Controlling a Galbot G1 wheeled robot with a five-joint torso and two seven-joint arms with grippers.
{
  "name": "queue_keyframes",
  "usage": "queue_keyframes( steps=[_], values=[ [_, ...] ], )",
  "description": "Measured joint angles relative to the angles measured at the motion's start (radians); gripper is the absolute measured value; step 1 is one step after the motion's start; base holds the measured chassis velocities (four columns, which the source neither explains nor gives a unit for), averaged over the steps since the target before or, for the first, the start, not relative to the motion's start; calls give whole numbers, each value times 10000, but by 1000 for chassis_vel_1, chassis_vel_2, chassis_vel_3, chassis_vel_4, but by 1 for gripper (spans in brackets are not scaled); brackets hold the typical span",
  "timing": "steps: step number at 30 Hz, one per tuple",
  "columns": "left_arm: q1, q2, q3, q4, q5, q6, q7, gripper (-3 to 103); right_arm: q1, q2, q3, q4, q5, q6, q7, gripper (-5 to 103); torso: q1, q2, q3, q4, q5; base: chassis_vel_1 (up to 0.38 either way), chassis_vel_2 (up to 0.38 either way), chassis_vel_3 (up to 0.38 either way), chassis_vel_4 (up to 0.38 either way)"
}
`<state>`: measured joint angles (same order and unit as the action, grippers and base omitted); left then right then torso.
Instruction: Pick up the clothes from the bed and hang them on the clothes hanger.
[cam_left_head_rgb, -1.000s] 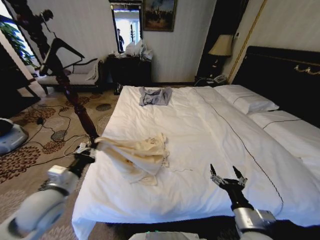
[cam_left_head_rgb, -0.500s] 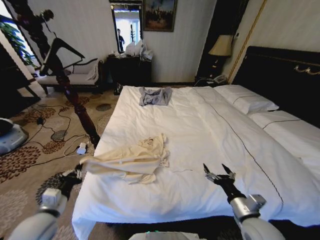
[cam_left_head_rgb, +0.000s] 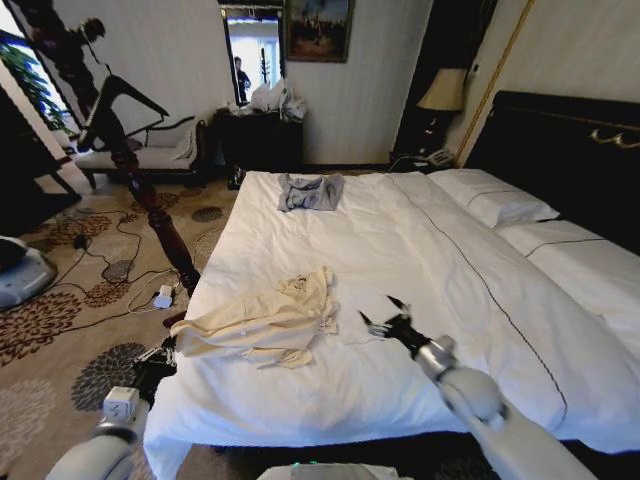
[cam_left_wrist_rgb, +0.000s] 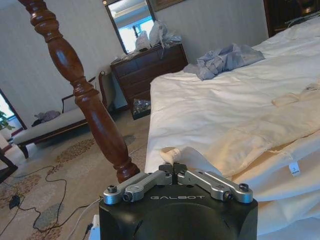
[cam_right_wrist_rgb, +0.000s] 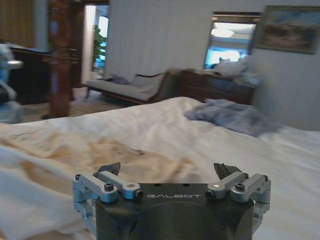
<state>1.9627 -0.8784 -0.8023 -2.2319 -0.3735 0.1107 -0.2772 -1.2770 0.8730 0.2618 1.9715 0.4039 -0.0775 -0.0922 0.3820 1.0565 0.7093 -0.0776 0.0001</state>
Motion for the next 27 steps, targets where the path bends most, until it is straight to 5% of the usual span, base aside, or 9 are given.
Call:
queue_keyframes(
  steps=[4,13,21,27],
  values=[
    [-26,18,-32,-146,-73,152,-132,0,1055,221,-1398,-571,-789,117,-234,100,0,0,-1,-2,-2,0,0,0,0],
    [43,-51,146,-257,25,183,-174,0,1941,560,-2738,-1338,-1719,372,-394,100,0,1,-2,-3,-3,0,0,0,0],
    [53,-20,110,-304,-7,207,-183,0,2546,954,-3262,-1962,-1868,469,-366,97,-1,1,-2,-2,-1,0,0,0,0],
    [57,-41,92,-304,-63,213,-186,0,3082,1185,-3595,-2878,-2876,1062,-478,95,0,0,-1,-1,-1,0,0,0,0]
  ],
)
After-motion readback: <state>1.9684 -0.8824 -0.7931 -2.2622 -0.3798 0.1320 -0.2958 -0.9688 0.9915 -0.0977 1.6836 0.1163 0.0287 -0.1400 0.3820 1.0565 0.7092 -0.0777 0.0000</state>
